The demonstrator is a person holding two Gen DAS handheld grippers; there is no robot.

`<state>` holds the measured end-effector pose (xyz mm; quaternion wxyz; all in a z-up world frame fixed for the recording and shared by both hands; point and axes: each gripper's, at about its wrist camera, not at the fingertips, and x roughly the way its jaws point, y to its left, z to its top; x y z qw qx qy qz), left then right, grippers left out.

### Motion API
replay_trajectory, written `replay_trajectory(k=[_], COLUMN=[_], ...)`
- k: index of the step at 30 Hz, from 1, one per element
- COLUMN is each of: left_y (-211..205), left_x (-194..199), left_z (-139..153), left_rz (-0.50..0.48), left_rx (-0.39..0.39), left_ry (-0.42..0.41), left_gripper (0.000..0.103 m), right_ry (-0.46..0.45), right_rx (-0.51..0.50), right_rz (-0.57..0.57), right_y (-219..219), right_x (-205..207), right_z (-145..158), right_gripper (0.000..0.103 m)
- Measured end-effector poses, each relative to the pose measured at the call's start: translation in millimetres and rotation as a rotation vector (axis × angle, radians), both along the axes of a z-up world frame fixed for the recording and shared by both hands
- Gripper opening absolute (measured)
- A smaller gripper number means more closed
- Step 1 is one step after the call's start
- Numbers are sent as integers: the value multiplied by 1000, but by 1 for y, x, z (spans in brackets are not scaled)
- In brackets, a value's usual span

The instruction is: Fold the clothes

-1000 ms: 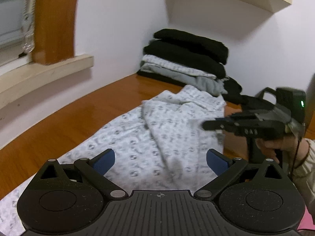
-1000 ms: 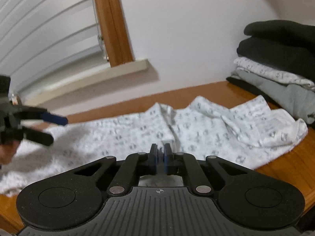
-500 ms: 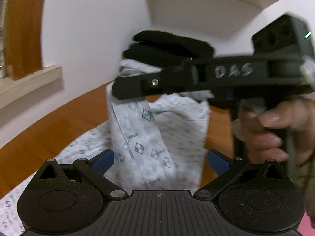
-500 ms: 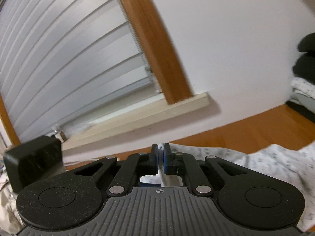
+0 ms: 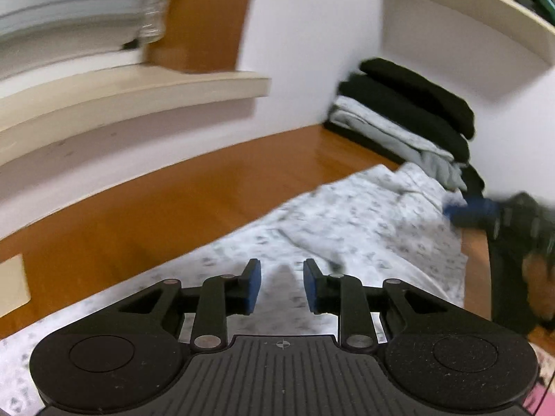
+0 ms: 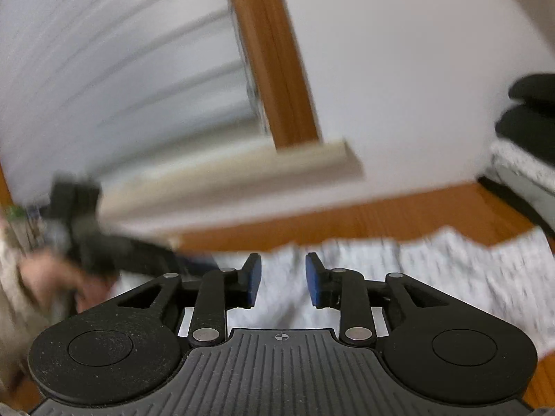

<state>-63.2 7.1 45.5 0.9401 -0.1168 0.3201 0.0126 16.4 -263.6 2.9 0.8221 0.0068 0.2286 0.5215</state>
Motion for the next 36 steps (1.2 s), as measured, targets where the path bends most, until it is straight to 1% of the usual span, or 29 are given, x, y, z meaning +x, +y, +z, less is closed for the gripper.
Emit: replay_trajectory(k=[1,2,3,5,6,8,10,12,14,17,20,22,23,25,29,33,34,35,36], left_y=[5,7,8,11,10,9,4,0,-1,0,6,9,10,13,22,31,34,35,35], left_x=[-3,-4,-4,-6,-6,-7,-7,-5,-3,1,7,14,17,22,26,31,32,34,34], left_z=[1,3,4,8,9,11,11,10,10,10,9,7,6,3,-8,-18,-21,-23,-23], left_rz=[12,20,28,27,24,20,10,10,9,15,23,25,29,40,56,72,59,55,54], left_rx=[-18,-23,-27,-27,-26,-23,-29,-32,-40,-65,-127,-164,-169,-177,-231,-287,-324,-344,-341], left_ry=[-1,-6,-11,-26,-31,-42,-44,-49,-56,-60,-57,-49,-42,-27,-3,22,28,26,26], left_gripper=[28,28,31,56,58,58,59,64,71,78,79,80,80,80,80,81,81,82,82], right_ry=[6,11,16,42,55,55,31,13,-9,-66,-87,-104,-107,-140,-211,-261,-280,-298,-319], right_rx=[-30,-38,-45,-28,-22,-38,-71,-79,-70,-57,-68,-83,-87,-98,-104,-109,-116,-128,-144], right_rz=[-2,-1,1,5,7,-13,-16,-12,24,109,203,220,229,212,184,224,231,240,248], right_y=[0,-1,-1,-4,-5,0,8,17,26,45,60,63,62,56,40,38,38,39,39], right_x=[-4,-8,-12,-18,-21,-26,-29,-33,-40,-59,-78,-86,-89,-95,-105,-109,-111,-113,-115], right_z=[-9,-16,-23,-34,-38,-46,-52,-54,-51,-46,-47,-49,-51,-52,-52,-51,-52,-52,-53], right_gripper=[30,30,31,36,36,36,35,35,35,35,36,36,36,36,36,36,36,36,36])
